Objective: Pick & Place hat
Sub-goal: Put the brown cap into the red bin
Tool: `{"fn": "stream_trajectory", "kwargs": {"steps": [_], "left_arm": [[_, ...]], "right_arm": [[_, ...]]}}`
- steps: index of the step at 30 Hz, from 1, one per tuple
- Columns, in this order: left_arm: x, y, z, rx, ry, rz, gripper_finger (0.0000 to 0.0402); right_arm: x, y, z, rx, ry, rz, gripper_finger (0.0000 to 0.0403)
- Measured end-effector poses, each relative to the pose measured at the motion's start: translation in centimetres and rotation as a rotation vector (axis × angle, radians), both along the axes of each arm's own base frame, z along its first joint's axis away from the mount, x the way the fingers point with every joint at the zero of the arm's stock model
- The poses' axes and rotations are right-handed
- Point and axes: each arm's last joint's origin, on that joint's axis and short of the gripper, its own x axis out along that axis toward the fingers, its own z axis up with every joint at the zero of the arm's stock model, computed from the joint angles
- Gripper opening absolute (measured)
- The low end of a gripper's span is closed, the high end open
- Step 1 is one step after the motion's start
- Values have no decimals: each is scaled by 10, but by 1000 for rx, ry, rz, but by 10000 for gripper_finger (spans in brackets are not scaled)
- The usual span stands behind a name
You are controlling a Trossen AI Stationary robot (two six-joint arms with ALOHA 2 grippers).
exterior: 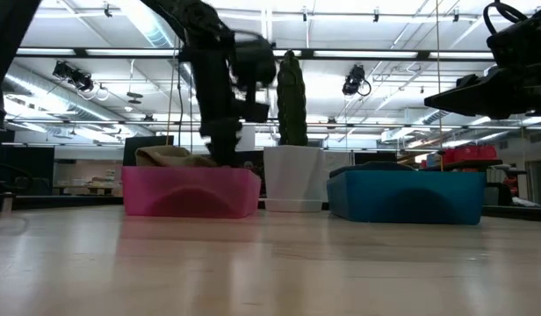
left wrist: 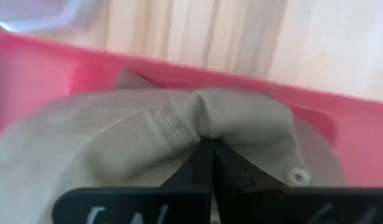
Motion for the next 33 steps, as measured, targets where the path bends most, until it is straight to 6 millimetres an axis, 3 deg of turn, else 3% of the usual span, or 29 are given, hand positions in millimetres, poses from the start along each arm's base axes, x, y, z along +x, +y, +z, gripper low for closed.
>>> {"fn": "stream_trajectory", "kwargs": {"steps": [9, 15, 23, 29, 33], "left_arm": [[-27, -6, 50, 123, -34, 34, 3], [-41, 14, 52, 144, 14, 141, 3], [-35, 47, 16, 49, 84, 256, 3], [-20, 52, -26, -10, 158, 240, 3], [-17, 52, -36, 0, 186, 216, 3]], "right_arm": [[0, 0, 0, 0, 1, 0, 133], [0, 0, 0, 0, 1, 0, 133], [0, 0, 0, 0, 1, 0, 133], [0, 0, 0, 0, 1, 0, 133], [0, 0, 0, 0, 1, 0, 132]]}}
